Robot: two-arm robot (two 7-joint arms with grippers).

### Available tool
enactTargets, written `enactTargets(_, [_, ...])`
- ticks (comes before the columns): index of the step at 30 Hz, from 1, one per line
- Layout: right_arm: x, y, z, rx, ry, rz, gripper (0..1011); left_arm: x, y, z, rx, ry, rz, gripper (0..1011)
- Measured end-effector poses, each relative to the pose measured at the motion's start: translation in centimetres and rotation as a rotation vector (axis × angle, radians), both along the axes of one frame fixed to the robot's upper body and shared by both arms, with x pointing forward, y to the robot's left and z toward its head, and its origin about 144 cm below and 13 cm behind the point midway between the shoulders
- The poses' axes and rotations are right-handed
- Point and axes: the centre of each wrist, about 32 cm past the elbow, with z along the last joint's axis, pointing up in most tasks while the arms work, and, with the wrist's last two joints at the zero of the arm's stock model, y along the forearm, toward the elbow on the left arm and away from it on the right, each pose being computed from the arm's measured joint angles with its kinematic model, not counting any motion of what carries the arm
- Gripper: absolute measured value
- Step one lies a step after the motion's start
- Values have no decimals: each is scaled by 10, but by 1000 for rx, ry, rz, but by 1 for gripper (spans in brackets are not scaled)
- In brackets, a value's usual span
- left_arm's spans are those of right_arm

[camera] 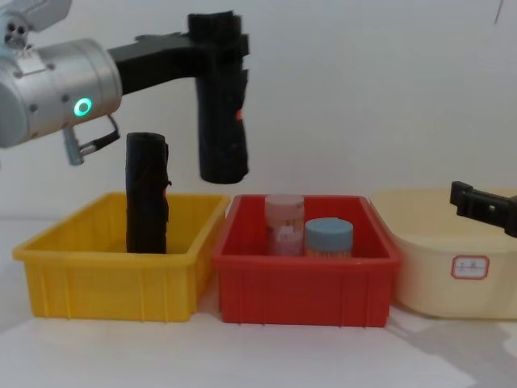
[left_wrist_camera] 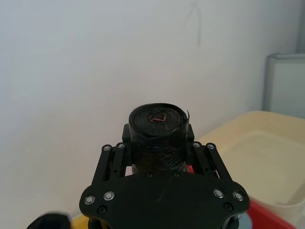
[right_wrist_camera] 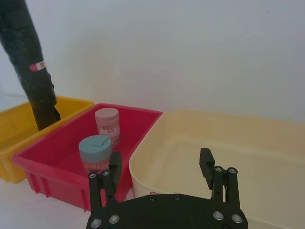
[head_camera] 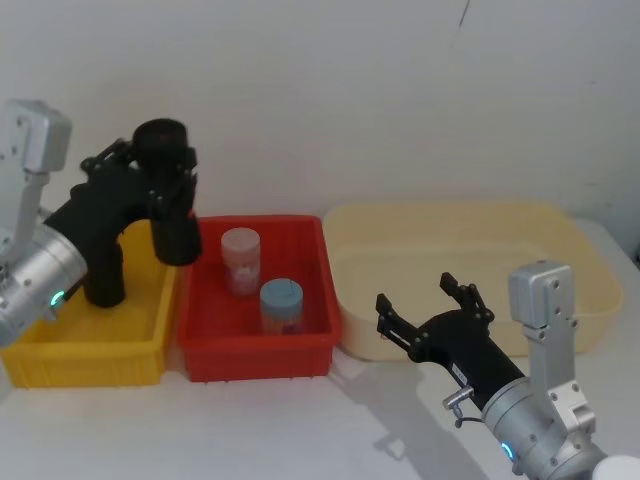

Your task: Pick up the garbage bag with the one hand and transfer it to the other hand.

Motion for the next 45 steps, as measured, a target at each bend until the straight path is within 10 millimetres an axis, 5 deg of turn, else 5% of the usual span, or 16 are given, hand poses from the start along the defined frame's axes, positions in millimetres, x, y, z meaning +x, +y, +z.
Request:
enactTargets(10, [0, 0, 0, 0, 0, 0, 1001, 17, -22, 11, 22, 8, -152, 557])
enactTargets(26, [0, 0, 0, 0, 0, 0, 1001, 59, -70, 3, 54, 85, -363, 557])
enactTargets(45, [0, 0, 0, 0, 0, 0, 1001, 74, -92, 2, 77, 98, -465, 557])
